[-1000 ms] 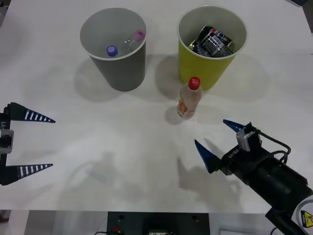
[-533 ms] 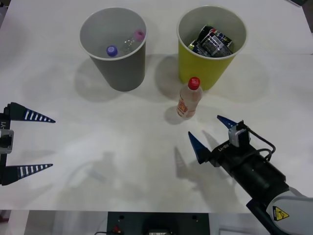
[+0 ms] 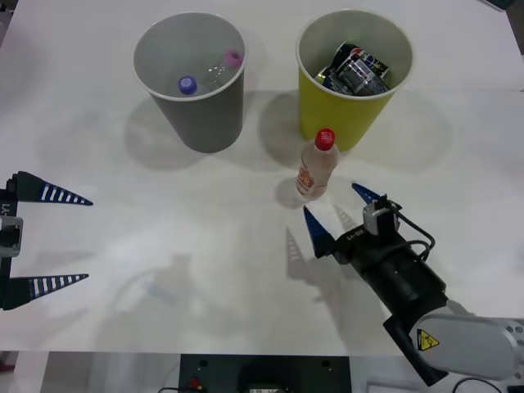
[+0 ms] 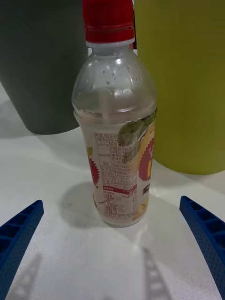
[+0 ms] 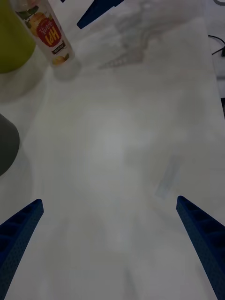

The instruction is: Put the can into the green bin and the plastic bottle into the gray bin

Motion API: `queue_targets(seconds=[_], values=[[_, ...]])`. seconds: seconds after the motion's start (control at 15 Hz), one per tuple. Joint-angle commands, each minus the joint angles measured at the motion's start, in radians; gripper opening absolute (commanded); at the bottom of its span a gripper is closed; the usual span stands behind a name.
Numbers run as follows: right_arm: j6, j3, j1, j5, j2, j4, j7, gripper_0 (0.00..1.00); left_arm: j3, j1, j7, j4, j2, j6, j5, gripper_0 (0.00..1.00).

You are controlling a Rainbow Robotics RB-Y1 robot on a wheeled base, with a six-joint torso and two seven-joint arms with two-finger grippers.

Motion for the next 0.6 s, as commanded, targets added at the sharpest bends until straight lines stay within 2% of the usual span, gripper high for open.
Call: queue_targets(seconds=[0.07,0.6], values=[[0.024,0.0,-0.027,0.001,0.083,0.106,-0.005,1.0,0.0,0.0,0.0,0.0,0.0,0.0,0.0,0.98],[0.031,-0.042,-0.079,-0.001,0.247,0.322,-0.008,1.0,0.0,0.0,0.0,0.0,0.0,0.0,0.0,0.98]])
